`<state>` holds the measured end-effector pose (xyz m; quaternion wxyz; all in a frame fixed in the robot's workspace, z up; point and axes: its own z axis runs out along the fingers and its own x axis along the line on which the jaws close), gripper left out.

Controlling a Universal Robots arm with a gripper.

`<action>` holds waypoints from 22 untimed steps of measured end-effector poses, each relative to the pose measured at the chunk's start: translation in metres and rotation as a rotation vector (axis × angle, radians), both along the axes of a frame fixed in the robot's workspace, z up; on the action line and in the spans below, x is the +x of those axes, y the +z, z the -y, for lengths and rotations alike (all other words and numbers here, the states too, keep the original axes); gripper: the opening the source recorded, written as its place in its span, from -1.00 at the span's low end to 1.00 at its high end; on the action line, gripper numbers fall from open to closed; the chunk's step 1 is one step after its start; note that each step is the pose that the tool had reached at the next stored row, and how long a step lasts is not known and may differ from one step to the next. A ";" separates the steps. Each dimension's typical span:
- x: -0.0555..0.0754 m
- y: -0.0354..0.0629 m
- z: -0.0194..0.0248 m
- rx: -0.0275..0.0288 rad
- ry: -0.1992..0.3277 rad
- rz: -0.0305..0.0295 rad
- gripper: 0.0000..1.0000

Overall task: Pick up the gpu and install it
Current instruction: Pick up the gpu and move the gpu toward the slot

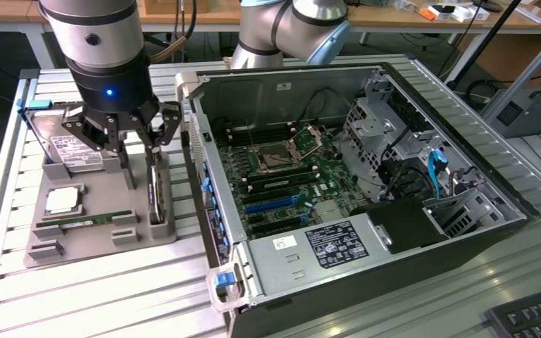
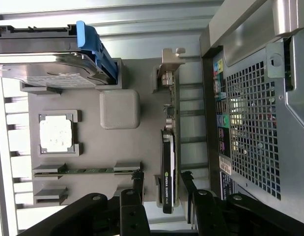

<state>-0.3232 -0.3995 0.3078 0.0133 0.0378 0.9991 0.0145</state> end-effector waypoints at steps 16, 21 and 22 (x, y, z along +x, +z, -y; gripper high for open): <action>0.000 -0.0046 0.0000 -0.0030 0.000 0.0000 -0.15; 0.000 -0.0061 0.0000 -0.0044 0.000 0.0000 -0.15; 0.000 -0.0063 0.0000 -0.0046 0.000 0.0000 -0.15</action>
